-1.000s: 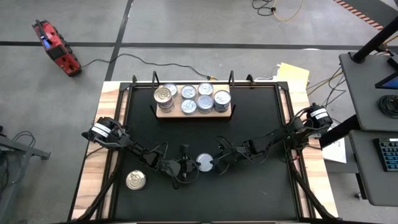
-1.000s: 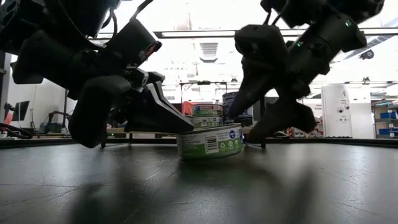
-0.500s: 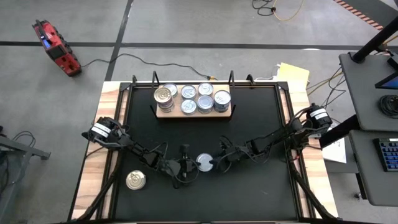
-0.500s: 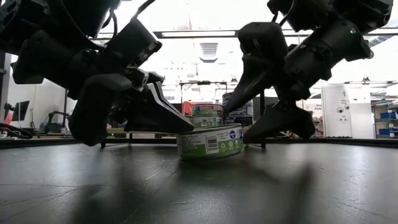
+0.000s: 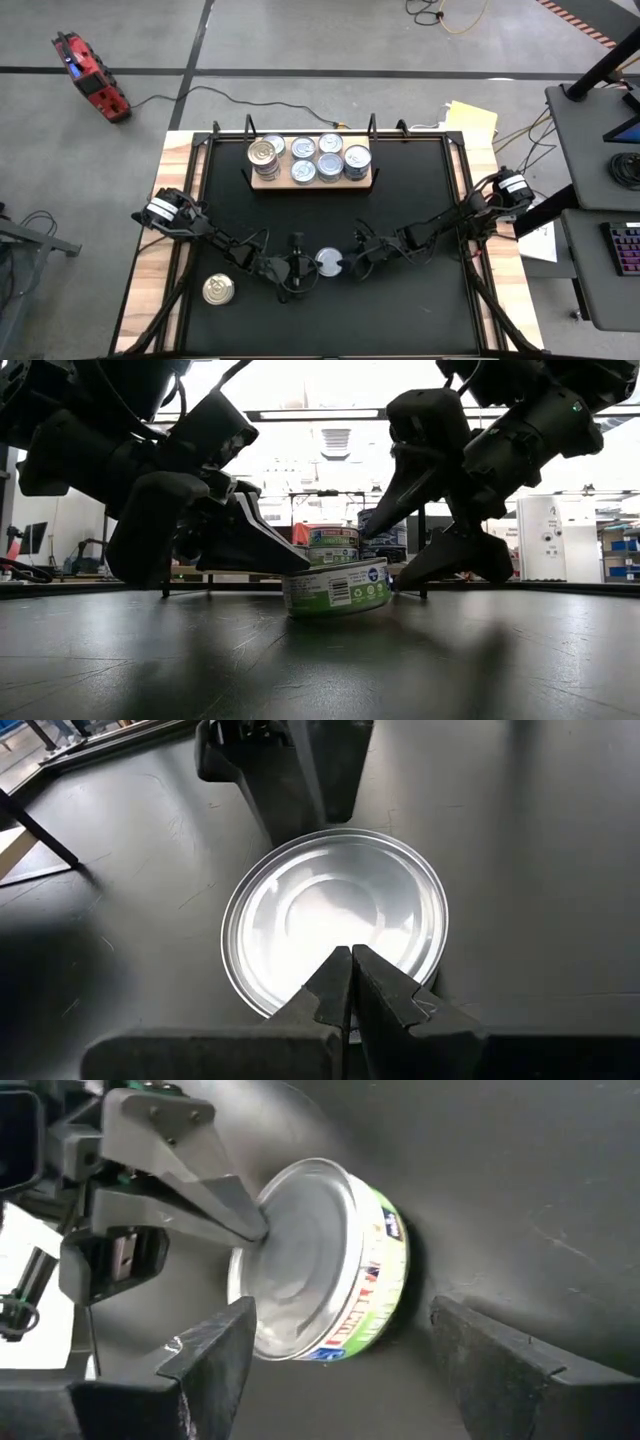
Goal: Stack canned seafood by type on shelf
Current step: Stack the green tuna can on top of the other green tuna cans on the shelf
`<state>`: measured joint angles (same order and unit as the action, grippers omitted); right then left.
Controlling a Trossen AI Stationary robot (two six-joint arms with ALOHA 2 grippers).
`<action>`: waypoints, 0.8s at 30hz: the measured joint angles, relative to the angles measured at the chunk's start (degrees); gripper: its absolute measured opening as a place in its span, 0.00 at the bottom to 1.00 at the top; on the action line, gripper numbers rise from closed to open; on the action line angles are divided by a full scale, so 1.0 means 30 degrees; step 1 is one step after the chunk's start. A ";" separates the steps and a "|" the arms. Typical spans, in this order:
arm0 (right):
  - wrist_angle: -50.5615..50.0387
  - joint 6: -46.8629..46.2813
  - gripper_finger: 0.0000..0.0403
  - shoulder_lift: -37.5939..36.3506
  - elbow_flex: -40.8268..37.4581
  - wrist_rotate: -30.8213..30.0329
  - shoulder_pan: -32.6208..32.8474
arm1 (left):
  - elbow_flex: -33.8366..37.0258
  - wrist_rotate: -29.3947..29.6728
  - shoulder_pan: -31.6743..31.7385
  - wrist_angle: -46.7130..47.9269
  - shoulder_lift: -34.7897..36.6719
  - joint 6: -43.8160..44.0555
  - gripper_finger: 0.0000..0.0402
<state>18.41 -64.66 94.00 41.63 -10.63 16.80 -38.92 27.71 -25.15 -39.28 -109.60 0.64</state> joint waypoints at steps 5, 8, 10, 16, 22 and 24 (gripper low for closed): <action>0.0031 -0.0179 0.71 0.0000 -0.0024 -0.0358 0.0161 | 0.0016 0.0006 0.0000 -0.0074 -0.0007 0.0054 0.00; -0.0005 -0.0458 0.72 0.0000 -0.0171 -0.0494 0.0285 | 0.0031 0.0006 -0.0007 -0.0081 -0.0007 0.0054 0.00; -0.0013 -0.0466 0.73 0.0000 -0.0219 -0.0576 0.0338 | 0.0042 0.0013 -0.0007 -0.0093 -0.0007 0.0054 0.00; 0.0250 -0.0480 0.71 0.0204 -0.0219 -0.0930 0.0356 | 0.0060 0.0020 -0.0007 -0.0167 -0.0015 0.0054 0.00; 0.2973 -0.0655 0.71 0.2132 -0.0226 0.0001 0.0281 | 0.0183 0.0029 -0.0003 -0.0412 -0.0026 0.0051 0.00; 0.3635 -0.0605 0.71 0.2518 -0.0225 0.0083 0.0226 | 0.0256 0.0035 -0.0010 -0.0574 -0.0029 0.0051 0.00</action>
<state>29.32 -66.48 101.55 40.95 -10.38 17.48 -38.15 27.81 -25.18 -41.00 -109.69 0.79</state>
